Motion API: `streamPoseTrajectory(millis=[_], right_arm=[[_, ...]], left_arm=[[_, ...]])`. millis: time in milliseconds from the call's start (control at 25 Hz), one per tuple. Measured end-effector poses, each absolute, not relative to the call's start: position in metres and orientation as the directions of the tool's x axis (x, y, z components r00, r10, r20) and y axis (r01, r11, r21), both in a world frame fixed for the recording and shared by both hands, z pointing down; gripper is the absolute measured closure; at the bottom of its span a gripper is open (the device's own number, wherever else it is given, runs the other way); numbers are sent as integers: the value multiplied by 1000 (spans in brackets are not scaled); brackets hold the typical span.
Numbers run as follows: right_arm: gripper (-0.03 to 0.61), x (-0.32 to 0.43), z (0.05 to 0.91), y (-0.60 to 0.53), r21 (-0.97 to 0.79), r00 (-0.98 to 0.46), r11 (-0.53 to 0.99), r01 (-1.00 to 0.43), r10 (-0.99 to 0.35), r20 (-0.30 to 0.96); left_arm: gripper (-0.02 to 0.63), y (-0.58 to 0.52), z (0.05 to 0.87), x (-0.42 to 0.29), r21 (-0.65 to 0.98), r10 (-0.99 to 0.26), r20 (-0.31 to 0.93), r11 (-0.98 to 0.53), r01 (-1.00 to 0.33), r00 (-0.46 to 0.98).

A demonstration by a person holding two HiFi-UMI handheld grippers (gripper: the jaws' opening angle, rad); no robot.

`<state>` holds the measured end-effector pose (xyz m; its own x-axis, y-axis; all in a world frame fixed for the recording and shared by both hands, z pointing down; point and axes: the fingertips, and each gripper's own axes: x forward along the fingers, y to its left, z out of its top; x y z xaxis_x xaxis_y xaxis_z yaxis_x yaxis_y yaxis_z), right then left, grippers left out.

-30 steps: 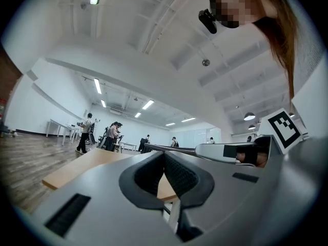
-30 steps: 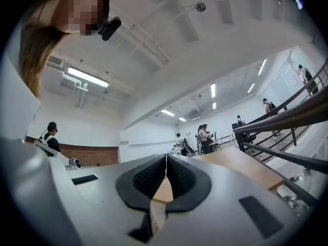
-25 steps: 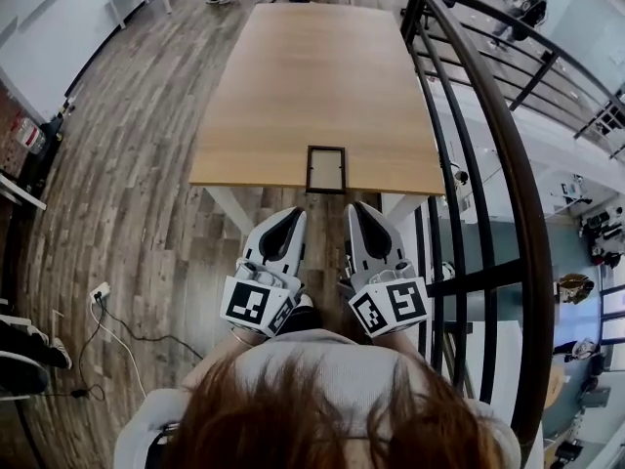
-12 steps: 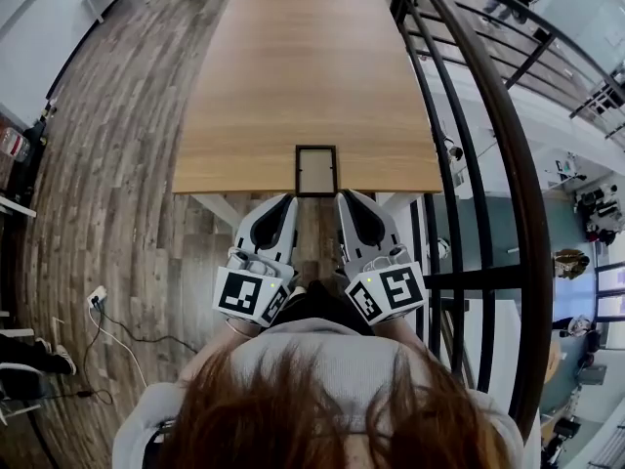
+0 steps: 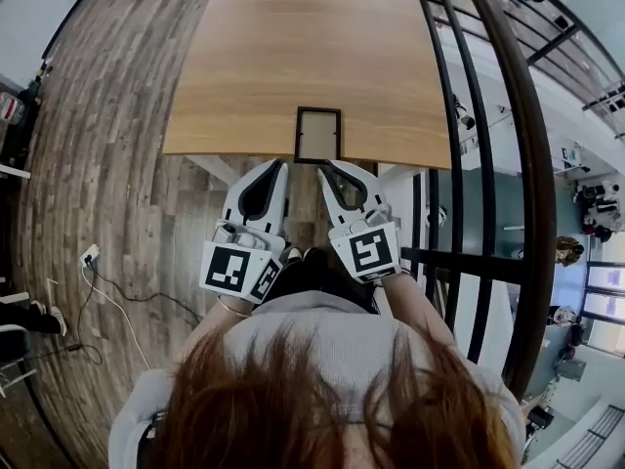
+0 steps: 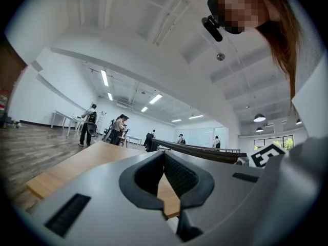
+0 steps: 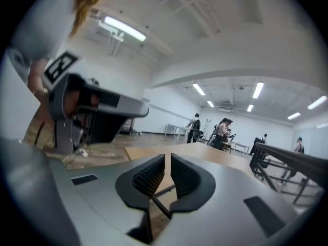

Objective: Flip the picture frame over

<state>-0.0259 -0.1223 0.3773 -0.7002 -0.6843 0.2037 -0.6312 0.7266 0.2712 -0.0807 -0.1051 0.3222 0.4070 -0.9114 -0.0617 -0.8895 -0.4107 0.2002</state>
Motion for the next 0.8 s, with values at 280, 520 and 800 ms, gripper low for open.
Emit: streamPoseTrajectory(millis=[280,520,800], right_arm=[[404,-54,463,-142,618,-646,687,-383,-677,352],[399,-60,534,-161,822,-556,555,-127,-726,404],[399,-51,594,-187,826,-456,563,27,-728,512]], left_arm=[[607,-104,342,-116,230,-945,-20,-323,-918,327],[607,-100,353,-130,241,-956,11,-281,-929,292],[607,-95,363,-147,239,-967,50,-231,-943,250]])
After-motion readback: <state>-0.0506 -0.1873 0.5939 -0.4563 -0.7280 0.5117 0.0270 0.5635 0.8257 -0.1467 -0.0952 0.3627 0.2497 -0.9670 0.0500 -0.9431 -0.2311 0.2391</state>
